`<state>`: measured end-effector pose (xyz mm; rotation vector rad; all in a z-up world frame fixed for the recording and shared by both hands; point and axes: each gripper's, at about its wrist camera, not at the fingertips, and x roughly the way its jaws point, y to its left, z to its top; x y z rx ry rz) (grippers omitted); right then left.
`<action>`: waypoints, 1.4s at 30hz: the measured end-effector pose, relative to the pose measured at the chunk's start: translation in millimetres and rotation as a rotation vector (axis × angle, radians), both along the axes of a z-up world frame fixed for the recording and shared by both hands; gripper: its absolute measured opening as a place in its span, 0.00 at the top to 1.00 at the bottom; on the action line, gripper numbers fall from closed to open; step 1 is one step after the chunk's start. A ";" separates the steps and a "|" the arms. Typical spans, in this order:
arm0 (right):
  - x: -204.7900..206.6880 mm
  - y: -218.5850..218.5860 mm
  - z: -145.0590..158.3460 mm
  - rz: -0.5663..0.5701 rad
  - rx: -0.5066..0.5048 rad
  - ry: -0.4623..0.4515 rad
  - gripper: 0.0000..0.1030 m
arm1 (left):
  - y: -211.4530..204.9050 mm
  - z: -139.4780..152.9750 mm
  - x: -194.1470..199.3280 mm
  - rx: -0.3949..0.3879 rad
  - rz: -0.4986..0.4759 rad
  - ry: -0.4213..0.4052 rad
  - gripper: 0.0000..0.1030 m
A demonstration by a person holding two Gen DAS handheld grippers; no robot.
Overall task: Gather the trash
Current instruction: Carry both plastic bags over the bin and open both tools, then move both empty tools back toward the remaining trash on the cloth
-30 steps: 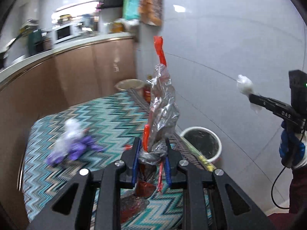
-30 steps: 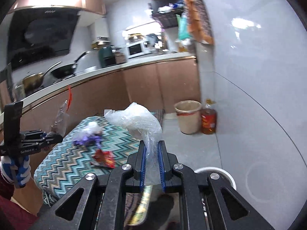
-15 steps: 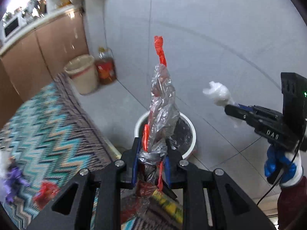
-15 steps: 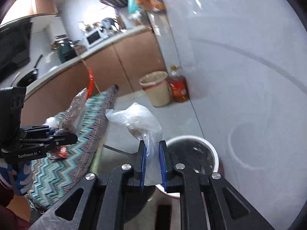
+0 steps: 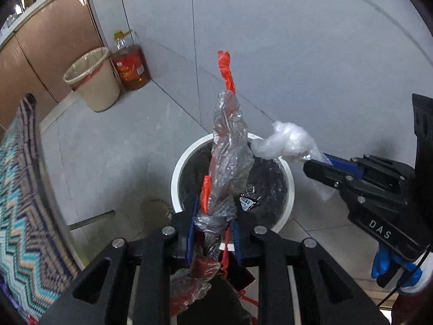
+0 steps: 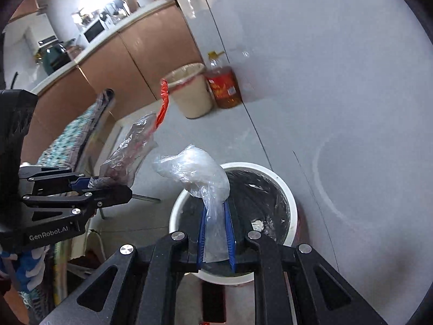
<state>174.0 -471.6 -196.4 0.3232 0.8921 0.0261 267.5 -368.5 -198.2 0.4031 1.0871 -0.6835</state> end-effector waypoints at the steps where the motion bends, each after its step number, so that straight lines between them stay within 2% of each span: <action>1: 3.4 -1.6 -4.4 -0.003 0.001 0.009 0.84 | -3.6 -5.4 3.0 0.004 0.000 0.012 0.78; 5: 14.7 -5.6 -19.8 -0.013 -0.020 0.048 0.72 | -12.7 -25.0 13.9 0.003 0.011 0.060 0.74; 7: 18.4 -4.0 -23.9 -0.012 -0.030 0.061 0.66 | -12.4 -29.3 17.5 -0.012 0.016 0.083 0.67; 9: 19.8 -4.1 -26.0 -0.012 -0.036 0.067 0.66 | -14.6 -30.2 20.8 -0.022 0.019 0.089 0.60; 18: 9.2 -2.0 -12.6 -0.039 -0.054 0.059 0.64 | -4.0 -14.9 26.3 -0.109 0.051 0.115 0.59; 24: -1.9 8.0 9.0 -0.036 -0.059 0.028 0.61 | 15.7 22.1 5.7 -0.177 0.055 0.075 0.59; 30: -21.3 29.2 47.6 -0.019 -0.074 -0.050 0.56 | 52.0 65.3 -22.9 -0.244 0.073 0.018 0.59; 37: -43.0 64.9 105.3 0.020 -0.107 -0.167 0.52 | 115.8 115.4 -58.5 -0.313 0.109 -0.101 0.58; 42: -55.9 100.1 143.2 0.074 -0.130 -0.252 0.51 | 176.7 146.7 -81.5 -0.378 0.178 -0.198 0.58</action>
